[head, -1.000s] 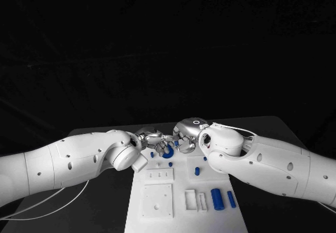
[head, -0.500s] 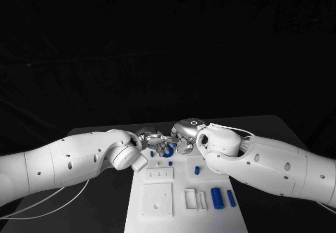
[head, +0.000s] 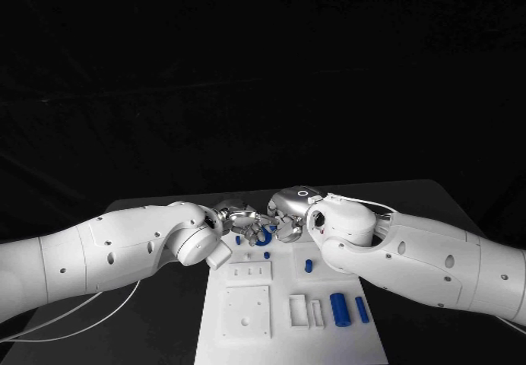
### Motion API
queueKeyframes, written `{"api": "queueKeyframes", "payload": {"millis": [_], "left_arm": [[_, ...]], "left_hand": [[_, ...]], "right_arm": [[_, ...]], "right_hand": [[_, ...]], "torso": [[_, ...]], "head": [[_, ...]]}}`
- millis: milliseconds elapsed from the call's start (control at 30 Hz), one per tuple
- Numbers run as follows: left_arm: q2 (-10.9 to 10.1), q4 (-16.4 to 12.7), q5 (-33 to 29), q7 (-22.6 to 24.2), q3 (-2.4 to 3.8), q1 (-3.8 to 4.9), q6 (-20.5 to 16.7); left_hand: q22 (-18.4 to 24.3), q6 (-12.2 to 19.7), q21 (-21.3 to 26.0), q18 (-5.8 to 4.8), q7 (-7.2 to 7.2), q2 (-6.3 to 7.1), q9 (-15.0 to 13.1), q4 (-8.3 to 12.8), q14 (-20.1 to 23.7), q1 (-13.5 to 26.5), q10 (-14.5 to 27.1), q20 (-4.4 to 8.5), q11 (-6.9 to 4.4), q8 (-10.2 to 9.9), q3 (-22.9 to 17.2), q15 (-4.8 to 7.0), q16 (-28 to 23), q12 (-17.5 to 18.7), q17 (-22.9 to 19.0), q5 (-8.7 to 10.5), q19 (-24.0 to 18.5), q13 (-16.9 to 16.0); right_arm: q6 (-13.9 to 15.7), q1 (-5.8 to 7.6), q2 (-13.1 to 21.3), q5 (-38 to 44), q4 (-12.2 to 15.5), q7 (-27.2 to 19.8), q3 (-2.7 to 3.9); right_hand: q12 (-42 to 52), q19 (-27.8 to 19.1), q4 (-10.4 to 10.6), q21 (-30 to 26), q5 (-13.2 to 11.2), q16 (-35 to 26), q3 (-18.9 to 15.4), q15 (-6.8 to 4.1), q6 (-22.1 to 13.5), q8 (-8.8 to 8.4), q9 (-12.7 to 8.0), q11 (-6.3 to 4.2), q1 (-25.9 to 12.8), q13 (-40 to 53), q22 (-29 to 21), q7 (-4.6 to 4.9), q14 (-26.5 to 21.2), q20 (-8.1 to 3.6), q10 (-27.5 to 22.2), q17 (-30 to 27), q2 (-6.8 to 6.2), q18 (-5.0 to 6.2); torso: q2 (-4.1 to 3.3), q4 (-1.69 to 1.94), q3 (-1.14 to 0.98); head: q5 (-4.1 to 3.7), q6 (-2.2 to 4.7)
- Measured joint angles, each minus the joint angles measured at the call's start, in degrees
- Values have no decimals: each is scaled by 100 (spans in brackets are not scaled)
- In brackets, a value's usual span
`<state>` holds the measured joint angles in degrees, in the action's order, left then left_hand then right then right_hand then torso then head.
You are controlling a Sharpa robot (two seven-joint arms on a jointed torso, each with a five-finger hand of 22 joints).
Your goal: Assemble the parts on the task board
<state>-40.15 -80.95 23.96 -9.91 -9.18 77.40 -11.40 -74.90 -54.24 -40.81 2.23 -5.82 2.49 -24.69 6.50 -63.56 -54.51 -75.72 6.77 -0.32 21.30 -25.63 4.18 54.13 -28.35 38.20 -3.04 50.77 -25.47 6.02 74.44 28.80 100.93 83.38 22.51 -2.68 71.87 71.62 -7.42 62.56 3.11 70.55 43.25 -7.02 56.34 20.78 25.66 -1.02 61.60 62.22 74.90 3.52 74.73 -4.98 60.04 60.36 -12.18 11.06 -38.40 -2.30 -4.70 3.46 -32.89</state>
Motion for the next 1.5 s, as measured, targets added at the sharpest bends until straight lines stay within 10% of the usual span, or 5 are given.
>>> {"api": "queueKeyframes", "payload": {"millis": [467,600,1067,1500], "left_arm": [[7,15,3,-9,3,1,26],[7,16,3,-9,3,2,36],[11,22,67,-36,3,2,63],[12,22,105,-101,3,3,64]], "left_hand": [[-4,-51,-23,-1,-10,-462,-10,558,61,-159,40,-21,0,-23,-230,-22,27,0,-127,-335,-61,16],[-4,-113,-24,-1,-10,-421,-6,544,61,-227,40,-21,0,-74,-726,-22,67,0,-204,-46,-61,36],[-3,-155,-89,-1,-8,-419,-16,650,61,-224,40,-22,0,-94,-1050,-22,134,0,-286,-166,-61,40],[-2,-185,-111,-1,20,149,-98,319,61,346,39,-22,0,-110,-957,-22,193,21,-387,-31,-61,46]], "right_arm": [[-34,-10,10,0,-3,16,-28],[-44,-13,15,-1,-1,24,-32],[-50,-19,27,-9,10,33,-35],[-63,-21,24,-20,30,39,-35]], "right_hand": [[0,1,16,0,0,0,16,3,-1,18,-7,0,13,-4,5,1,-3,17,0,-5,-13,0],[0,1,16,0,0,0,16,3,-1,18,-4,0,23,-4,4,1,-3,18,0,-5,-23,0],[0,2,31,-23,0,-27,31,8,-1,16,3,0,23,-9,3,1,-8,18,0,-11,-23,-1],[0,2,48,-23,0,-26,16,8,-1,12,-2,0,23,-8,2,1,-8,19,0,-10,-23,-1]], "torso": [[0,1,-5],[0,1,-7],[-1,1,-7],[-4,2,-6]], "head": [[6,-14],[13,-14],[15,-12],[17,-20]]}}
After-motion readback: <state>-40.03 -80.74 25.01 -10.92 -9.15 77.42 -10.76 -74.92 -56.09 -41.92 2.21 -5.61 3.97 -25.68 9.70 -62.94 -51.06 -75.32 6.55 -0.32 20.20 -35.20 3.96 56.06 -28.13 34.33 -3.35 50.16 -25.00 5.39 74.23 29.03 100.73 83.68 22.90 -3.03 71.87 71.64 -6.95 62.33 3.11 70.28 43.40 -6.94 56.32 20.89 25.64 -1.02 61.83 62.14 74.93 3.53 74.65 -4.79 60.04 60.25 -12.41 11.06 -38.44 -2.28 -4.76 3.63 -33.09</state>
